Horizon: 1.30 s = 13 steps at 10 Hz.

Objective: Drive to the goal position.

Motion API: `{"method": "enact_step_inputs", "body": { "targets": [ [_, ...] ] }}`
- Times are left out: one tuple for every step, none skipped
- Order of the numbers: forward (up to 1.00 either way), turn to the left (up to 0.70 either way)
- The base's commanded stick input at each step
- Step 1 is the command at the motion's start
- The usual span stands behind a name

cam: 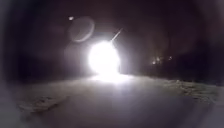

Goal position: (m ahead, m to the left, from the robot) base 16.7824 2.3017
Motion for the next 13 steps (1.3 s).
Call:
{"method": "enact_step_inputs", "body": {
  "targets": [
    [0.09,0.00],
    [0.11,0.00],
    [0.14,0.00],
    [0.19,0.00],
    [0.26,0.00],
    [0.35,0.00],
    [0.45,0.00],
    [0.54,0.00],
    [0.64,0.00],
    [0.73,0.00],
    [0.83,0.00],
    [0.92,0.00],
    [1.00,0.00]
  ]
}}
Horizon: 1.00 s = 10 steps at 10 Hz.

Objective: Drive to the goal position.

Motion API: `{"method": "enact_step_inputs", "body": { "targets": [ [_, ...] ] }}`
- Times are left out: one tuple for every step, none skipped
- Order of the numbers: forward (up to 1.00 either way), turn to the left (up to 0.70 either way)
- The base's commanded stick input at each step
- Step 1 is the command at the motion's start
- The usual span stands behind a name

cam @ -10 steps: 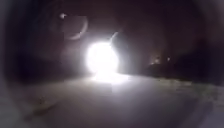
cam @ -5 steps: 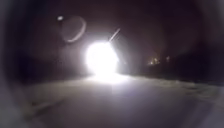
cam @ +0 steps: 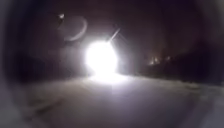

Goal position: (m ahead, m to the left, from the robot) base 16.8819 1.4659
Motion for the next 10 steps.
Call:
{"method": "enact_step_inputs", "body": {
  "targets": [
    [1.00,0.00],
    [1.00,0.00],
    [1.00,0.00],
    [1.00,0.00],
    [1.00,0.00],
    [1.00,0.00],
    [1.00,0.00],
    [1.00,0.00],
    [1.00,0.00],
    [1.00,0.00]
  ]
}}
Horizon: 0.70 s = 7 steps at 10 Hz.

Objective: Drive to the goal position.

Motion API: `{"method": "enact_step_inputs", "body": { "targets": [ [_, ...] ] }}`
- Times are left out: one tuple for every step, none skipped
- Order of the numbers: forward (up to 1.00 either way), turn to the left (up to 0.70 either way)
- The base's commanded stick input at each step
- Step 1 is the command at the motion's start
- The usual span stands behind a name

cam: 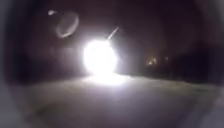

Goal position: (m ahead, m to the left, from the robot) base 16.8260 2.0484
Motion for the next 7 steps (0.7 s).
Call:
{"method": "enact_step_inputs", "body": {
  "targets": [
    [1.00,0.00],
    [1.00,0.00],
    [1.00,0.00],
    [1.00,0.00],
    [1.00,0.00],
    [1.00,0.00],
    [1.00,0.00]
  ]
}}
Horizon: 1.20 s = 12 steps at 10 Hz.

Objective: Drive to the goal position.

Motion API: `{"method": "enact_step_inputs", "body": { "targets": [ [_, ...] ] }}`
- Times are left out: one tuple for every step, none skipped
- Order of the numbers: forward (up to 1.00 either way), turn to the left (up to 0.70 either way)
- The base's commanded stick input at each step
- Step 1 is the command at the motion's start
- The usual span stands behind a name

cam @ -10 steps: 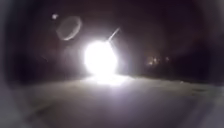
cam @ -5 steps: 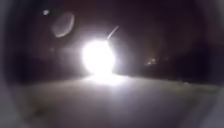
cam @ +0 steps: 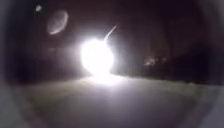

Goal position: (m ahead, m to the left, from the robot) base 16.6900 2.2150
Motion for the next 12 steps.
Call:
{"method": "enact_step_inputs", "body": {
  "targets": [
    [1.00,0.00],
    [1.00,0.00],
    [1.00,0.00],
    [1.00,0.00],
    [1.00,0.00],
    [1.00,0.00],
    [1.00,0.02],
    [1.00,0.07],
    [1.00,0.13],
    [1.00,0.16],
    [1.00,0.14],
    [1.00,0.05]
  ]
}}
